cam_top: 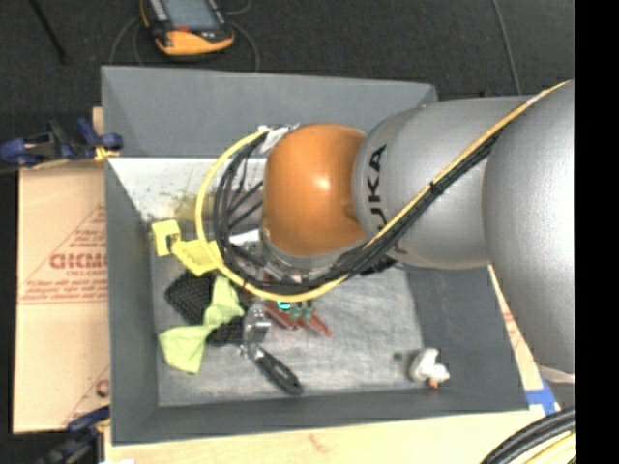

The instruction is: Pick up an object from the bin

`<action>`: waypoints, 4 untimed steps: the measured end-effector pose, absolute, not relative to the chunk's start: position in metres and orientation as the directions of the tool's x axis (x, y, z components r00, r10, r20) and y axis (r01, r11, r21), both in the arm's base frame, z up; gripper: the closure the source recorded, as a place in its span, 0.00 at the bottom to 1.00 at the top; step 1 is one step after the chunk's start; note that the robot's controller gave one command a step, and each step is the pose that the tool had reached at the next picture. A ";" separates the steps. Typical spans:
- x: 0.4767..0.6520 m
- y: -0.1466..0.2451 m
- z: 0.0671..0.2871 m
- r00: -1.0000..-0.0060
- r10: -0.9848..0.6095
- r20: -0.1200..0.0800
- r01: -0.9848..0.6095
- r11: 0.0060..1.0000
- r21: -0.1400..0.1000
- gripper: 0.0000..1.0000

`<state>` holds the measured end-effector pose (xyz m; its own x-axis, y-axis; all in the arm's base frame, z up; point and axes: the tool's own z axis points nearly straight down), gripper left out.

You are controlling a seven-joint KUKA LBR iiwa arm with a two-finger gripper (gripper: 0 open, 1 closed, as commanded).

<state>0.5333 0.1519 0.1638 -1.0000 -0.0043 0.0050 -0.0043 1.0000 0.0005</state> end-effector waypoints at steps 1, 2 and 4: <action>0.535 0.151 0.168 -1.000 0.000 -0.002 0.000 1.000 0.002 0.00; 0.531 0.169 0.139 -0.994 -0.111 -0.011 -0.112 0.994 0.000 0.00; 0.509 0.230 0.106 -0.963 -0.271 -0.002 -0.271 0.963 0.001 0.00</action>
Offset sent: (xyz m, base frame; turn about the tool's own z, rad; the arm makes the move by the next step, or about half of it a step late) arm -0.0205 0.0578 -0.0938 -0.3388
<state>0.5091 0.2296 0.1058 -0.9625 -0.2711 -0.0016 -0.2711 0.9625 0.0011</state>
